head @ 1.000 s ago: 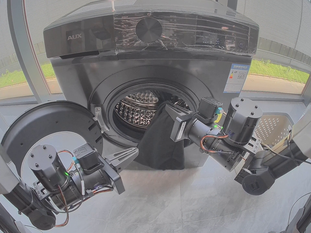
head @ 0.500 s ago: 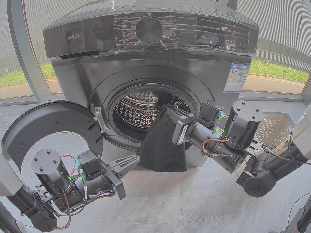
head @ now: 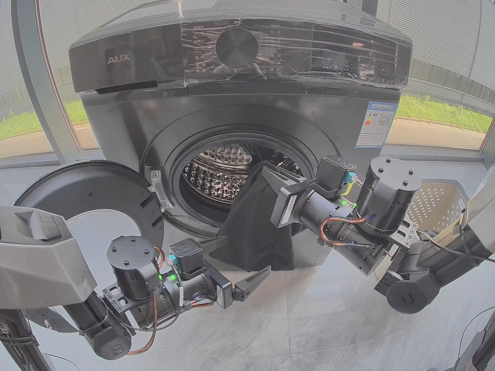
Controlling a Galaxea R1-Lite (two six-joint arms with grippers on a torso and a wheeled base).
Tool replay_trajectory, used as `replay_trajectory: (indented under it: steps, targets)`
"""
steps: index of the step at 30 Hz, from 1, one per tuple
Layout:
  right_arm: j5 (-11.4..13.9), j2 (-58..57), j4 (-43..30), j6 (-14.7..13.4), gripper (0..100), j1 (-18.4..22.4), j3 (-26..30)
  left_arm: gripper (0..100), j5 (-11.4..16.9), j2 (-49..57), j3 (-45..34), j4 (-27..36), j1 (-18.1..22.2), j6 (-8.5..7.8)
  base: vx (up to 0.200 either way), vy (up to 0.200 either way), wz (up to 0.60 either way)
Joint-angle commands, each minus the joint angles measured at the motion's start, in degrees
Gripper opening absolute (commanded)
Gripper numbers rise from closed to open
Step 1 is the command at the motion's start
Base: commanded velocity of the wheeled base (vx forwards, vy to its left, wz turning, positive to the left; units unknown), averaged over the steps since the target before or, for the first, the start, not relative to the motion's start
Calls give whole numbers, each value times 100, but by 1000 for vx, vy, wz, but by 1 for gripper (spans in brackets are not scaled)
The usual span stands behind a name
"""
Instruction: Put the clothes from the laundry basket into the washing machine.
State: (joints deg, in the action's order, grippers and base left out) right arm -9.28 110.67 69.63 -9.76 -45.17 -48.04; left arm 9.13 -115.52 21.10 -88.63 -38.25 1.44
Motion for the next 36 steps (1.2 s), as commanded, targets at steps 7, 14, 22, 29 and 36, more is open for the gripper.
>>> replay_trajectory:
  steps: [7,14,22,29,36]
  targets:
    - [-4,34,-2,10,0,-45,-74,100,80,-990,1186,12,20,6,0,0,0]
    - [-13,25,6,1,0,-80,-74,0,-236,-1359,1722,-6,169,-3,0,0,0]
    - [-4,60,6,1,0,-71,-74,0,-271,-1061,1669,-14,152,14,0,0,0]
    - [-13,95,-20,1,0,34,-74,0,-263,-182,922,-14,46,-30,0,0,0]
    - [-4,113,-2,1,0,122,-38,0,1,1488,-748,-6,72,-82,0,0,0]
